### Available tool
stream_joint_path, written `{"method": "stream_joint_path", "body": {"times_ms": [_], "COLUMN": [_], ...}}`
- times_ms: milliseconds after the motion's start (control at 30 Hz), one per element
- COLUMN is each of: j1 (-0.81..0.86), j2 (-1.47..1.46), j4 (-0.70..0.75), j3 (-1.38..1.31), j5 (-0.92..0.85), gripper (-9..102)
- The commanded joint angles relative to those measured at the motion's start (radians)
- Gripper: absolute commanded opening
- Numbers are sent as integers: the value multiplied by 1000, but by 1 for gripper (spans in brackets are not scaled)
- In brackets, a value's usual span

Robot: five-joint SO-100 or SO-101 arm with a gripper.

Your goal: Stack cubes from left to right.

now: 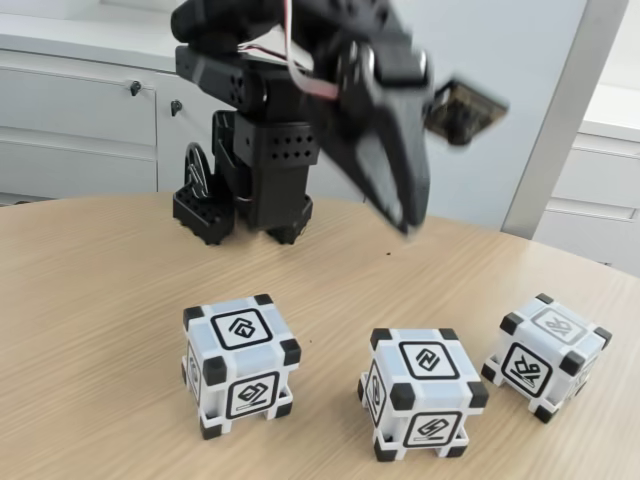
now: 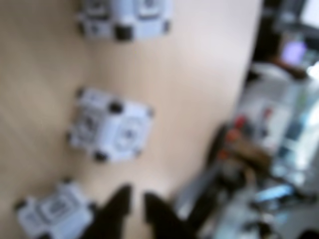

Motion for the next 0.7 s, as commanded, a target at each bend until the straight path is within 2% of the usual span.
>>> {"method": "stream_joint_path", "body": {"times_ms": [0,100,400,667], "j1": [-5,-5,-5,-52], "j2": [-140,-365,-1094,-1565], "j4": [112,167,206,520], "j3": [-238,-431,-1037,-1359], "j5": [35,43,17,-14], "gripper": [1,0,1,6]}}
